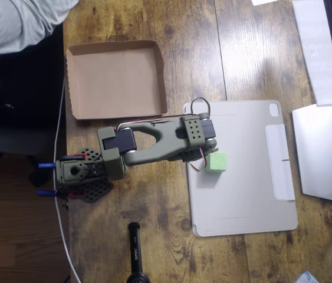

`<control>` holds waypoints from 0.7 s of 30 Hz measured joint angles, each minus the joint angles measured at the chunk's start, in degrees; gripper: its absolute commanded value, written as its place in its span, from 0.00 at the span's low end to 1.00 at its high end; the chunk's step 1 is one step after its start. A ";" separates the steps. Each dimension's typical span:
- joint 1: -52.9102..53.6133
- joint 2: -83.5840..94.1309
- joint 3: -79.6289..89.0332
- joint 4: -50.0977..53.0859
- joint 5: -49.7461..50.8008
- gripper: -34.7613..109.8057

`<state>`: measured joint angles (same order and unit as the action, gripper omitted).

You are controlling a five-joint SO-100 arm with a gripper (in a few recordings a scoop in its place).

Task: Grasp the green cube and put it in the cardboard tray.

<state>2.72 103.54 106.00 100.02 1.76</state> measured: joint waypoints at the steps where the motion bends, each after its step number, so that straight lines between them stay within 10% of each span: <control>1: 0.00 0.70 0.53 0.00 0.00 0.24; 21: -2.20 9.05 3.60 -2.02 2.72 0.24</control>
<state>0.53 112.59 109.60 98.00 4.48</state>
